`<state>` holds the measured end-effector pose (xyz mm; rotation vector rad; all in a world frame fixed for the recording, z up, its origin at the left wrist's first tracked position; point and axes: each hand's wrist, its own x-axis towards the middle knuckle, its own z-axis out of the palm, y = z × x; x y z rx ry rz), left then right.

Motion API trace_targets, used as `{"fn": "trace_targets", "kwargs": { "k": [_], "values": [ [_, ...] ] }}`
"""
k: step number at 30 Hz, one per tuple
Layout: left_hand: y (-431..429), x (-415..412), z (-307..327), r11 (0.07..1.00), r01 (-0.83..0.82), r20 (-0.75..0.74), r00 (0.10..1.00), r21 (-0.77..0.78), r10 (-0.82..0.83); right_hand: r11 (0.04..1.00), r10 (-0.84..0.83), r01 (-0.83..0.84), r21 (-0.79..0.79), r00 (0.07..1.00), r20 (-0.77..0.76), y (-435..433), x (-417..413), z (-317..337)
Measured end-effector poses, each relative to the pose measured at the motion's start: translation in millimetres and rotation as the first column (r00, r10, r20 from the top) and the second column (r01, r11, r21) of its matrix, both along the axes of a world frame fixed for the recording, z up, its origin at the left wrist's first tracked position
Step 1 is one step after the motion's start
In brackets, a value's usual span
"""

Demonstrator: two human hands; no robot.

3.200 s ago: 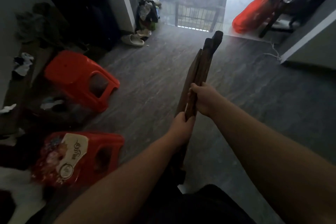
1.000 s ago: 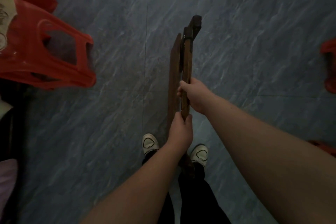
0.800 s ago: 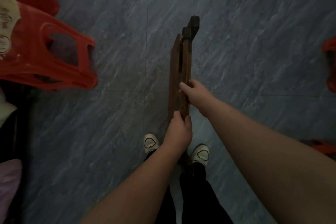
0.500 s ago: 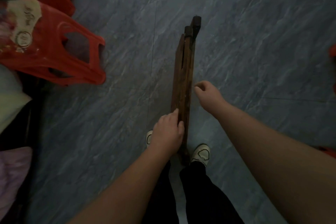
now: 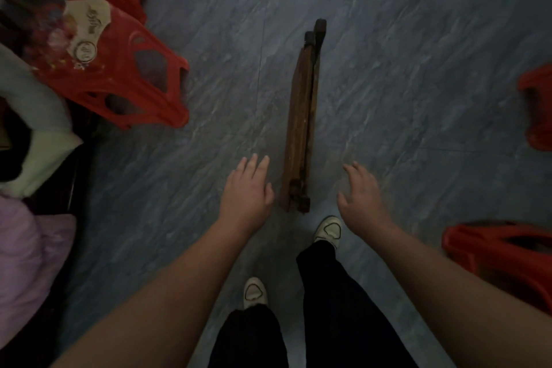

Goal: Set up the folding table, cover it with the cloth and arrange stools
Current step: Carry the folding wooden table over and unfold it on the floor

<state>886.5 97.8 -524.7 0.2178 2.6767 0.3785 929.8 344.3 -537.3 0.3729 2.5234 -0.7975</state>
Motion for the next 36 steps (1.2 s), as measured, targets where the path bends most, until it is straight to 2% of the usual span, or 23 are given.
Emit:
{"fn": "trace_targets", "kwargs": {
  "k": [10,14,23,29,36],
  "values": [
    [-72.9,98.1,67.9,0.991,0.129,-0.035,0.991,-0.034,-0.13,0.989,-0.046,0.064,0.132,0.99,-0.133,-63.9,121.6,85.3],
    [-89.8,130.8,89.1,0.99,0.142,0.013,0.99,0.001,-0.142,0.981,-0.089,0.114,0.157,0.984,-0.154,-92.9,153.9,114.3],
    [-99.5,152.5,111.4,0.992,0.126,0.033,0.991,0.029,-0.127,0.98,-0.08,0.105,0.17,0.986,-0.148,-115.9,186.9,129.7],
    [-86.4,145.9,59.7,0.993,0.118,0.028,0.993,0.013,-0.118,0.985,-0.054,0.077,0.156,0.987,-0.149,-98.2,179.4,75.8],
    [-51.8,120.3,-90.4,0.996,0.086,-0.004,0.996,0.03,-0.086,0.991,-0.039,0.062,0.12,0.982,-0.185,-68.4,150.5,-73.5]
  ]
}}
